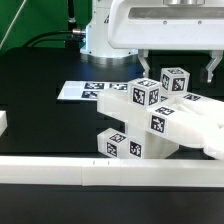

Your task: Assemble chair

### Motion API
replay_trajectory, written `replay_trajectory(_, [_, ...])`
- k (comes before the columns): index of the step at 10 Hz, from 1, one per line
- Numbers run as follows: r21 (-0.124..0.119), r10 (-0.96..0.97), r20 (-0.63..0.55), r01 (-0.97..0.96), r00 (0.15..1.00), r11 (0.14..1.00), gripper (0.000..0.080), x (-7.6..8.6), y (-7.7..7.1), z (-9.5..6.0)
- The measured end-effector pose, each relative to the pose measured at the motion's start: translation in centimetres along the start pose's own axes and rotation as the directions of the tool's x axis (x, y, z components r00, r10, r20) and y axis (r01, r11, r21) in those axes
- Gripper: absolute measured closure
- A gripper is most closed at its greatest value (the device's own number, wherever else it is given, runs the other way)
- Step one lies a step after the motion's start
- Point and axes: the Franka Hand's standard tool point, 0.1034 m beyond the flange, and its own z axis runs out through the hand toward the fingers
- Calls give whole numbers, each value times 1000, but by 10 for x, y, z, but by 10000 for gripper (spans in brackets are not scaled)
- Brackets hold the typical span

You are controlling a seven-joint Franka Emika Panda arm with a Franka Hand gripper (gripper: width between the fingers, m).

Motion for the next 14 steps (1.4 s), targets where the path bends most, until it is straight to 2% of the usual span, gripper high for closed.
replay_trajectory(4, [-1,-276,4,276,961,961,150,-2,5,2])
replay_trajectory(6, [-1,-276,4,276,961,961,401,-2,5,2])
replay_trajectory(7, [-1,-276,4,276,961,961,401,-2,5,2])
replay_trajectory(8, [-1,-268,4,268,963,963,517,-2,5,2])
replay_trajectory(11, [0,-194,4,194,981,981,517,-2,5,2])
replay_trajectory(14, [1,56,0,-56,998,998,517,-2,2,2])
